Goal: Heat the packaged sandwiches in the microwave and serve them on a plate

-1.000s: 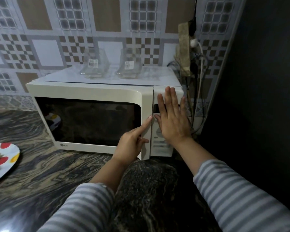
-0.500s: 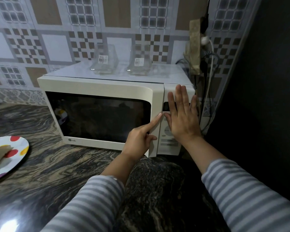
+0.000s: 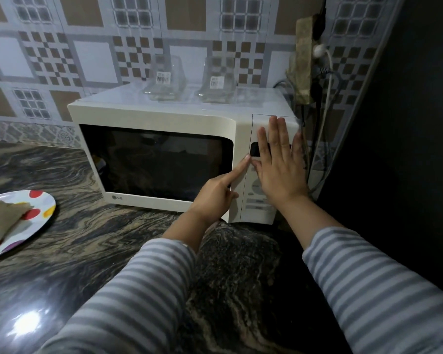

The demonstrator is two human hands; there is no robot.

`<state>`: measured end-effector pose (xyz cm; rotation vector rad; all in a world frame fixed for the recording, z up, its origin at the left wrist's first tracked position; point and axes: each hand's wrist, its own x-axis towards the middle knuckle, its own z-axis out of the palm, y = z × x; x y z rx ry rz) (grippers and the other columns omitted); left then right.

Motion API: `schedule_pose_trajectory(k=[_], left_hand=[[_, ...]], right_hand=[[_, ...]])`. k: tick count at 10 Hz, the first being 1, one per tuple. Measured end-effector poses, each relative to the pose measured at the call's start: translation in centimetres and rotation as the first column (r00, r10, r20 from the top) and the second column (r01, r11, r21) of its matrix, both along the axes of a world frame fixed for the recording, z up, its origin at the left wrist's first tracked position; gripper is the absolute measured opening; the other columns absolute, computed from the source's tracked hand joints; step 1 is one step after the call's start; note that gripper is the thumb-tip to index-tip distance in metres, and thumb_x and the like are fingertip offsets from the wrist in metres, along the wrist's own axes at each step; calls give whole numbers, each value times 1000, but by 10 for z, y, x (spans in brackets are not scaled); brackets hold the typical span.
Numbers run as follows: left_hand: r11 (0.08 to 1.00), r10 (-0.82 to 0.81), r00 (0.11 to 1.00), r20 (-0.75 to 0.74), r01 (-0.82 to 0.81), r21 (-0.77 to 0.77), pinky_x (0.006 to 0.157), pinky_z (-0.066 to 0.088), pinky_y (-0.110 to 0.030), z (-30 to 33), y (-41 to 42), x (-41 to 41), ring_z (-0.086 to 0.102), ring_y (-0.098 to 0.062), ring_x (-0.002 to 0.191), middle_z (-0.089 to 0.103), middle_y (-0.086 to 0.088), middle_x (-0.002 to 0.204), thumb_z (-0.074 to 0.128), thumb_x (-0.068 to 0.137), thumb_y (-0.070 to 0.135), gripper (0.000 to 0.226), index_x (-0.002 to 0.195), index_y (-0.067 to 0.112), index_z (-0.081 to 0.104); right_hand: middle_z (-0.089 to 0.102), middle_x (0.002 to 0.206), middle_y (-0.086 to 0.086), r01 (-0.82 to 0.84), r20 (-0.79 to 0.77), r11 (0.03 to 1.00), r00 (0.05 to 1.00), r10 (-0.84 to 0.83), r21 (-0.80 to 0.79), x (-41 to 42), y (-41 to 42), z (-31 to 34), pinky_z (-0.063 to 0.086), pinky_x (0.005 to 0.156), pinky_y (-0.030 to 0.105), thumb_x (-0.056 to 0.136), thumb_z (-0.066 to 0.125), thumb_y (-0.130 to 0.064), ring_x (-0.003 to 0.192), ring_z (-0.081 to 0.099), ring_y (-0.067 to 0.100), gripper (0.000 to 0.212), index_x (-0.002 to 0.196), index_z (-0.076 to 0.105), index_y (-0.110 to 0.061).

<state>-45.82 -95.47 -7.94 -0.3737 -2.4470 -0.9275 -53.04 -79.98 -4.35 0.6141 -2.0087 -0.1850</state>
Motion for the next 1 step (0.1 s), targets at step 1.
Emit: schedule_pose_trajectory(k=[1], left_hand=[[1000,27,999,38,-27,7,90,51,-32,1,5,15,59,-18,86,57,0,117,59,87,-2,86,149,40,17]], right_hand=[[4,160,17,-39,103,995,994,48,-96,14,-2,-1,-3,116,52,99,16,-42,148,4,32,65,152,2,-6]])
